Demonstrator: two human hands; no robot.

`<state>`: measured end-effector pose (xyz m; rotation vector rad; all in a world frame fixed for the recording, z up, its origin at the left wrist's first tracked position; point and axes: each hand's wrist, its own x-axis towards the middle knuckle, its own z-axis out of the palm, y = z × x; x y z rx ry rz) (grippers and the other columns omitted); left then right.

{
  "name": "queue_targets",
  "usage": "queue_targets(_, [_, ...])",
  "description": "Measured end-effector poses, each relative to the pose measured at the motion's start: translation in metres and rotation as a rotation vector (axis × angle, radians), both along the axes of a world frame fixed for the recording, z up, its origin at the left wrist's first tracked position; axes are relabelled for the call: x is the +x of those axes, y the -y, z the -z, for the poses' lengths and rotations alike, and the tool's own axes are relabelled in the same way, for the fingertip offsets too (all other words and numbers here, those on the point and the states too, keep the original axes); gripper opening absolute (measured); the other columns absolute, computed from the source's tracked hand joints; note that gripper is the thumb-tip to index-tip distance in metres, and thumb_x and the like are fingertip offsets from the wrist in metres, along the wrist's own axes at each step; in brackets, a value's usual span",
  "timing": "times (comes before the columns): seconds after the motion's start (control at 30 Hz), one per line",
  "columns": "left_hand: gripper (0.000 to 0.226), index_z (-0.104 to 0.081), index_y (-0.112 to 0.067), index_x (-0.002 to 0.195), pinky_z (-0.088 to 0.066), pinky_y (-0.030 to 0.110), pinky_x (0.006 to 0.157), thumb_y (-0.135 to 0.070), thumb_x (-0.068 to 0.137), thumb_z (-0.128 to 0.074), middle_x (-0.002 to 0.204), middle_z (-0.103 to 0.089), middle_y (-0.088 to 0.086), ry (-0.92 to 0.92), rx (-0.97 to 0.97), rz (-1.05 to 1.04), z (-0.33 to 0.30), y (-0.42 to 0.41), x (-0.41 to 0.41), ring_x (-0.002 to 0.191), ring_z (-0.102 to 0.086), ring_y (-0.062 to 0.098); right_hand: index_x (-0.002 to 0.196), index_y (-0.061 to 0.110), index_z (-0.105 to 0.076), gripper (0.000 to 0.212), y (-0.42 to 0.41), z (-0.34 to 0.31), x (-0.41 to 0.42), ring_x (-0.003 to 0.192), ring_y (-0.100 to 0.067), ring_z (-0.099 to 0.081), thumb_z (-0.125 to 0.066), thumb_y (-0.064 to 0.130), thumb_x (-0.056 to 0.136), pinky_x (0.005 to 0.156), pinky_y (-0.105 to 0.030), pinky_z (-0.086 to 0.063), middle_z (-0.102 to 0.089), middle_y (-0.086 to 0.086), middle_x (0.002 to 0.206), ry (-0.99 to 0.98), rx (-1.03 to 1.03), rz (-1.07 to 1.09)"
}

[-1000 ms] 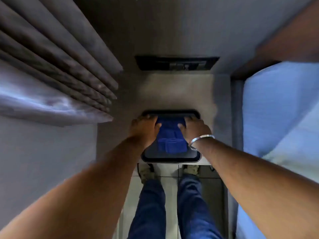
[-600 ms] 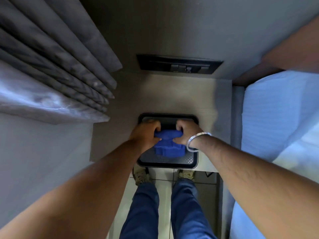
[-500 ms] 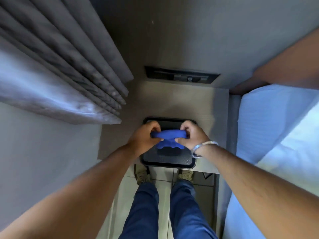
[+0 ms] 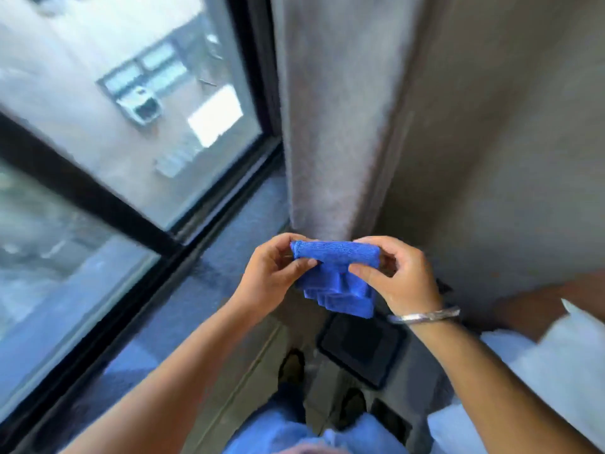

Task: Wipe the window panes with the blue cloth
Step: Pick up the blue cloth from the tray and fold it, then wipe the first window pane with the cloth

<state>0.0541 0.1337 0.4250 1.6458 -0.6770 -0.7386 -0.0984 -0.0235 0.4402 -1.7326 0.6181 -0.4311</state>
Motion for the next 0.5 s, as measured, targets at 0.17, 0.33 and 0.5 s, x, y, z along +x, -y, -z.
queue_targets(0.17, [0.026,-0.062,-0.005,0.099,-0.053,0.012,0.069,0.018,0.087,-0.064,0.077,-0.074,-0.013,0.15,-0.12,-0.4,-0.091,-0.088,0.009,0.073,-0.065,-0.003,0.103,0.032,-0.061,0.047,-0.052,-0.077,0.081,0.076,-0.006,-0.066,-0.08,-0.002,0.076,0.07,-0.015,-0.051,-0.07,0.009,0.09,0.192,-0.127,-0.249])
queue_targets(0.33, [0.021,-0.067,-0.022,0.095,-0.052,0.019,0.066,-0.012,0.076,-0.068,0.078,-0.073,-0.013,0.385,-0.201,-0.74,-0.186,-0.178,0.009,0.072,-0.065,0.002,0.11,0.037,-0.058,0.048,-0.142,-0.152,0.14,0.078,-0.005,-0.069,-0.076,0.002,0.082,0.067,-0.019,-0.054,-0.07,0.01,0.096,0.469,-0.145,-0.426])
queue_targets(0.5, [0.023,-0.069,-0.031,0.093,-0.055,0.017,0.062,-0.017,0.075,-0.073,0.08,-0.074,-0.016,0.663,-0.269,-0.962,-0.281,-0.243,0.023,0.07,-0.067,0.004,0.117,0.043,-0.054,0.041,-0.229,-0.243,0.185,0.085,-0.004,-0.068,-0.067,0.02,0.086,0.067,-0.023,-0.058,-0.065,0.023,0.104,0.773,-0.162,-0.442])
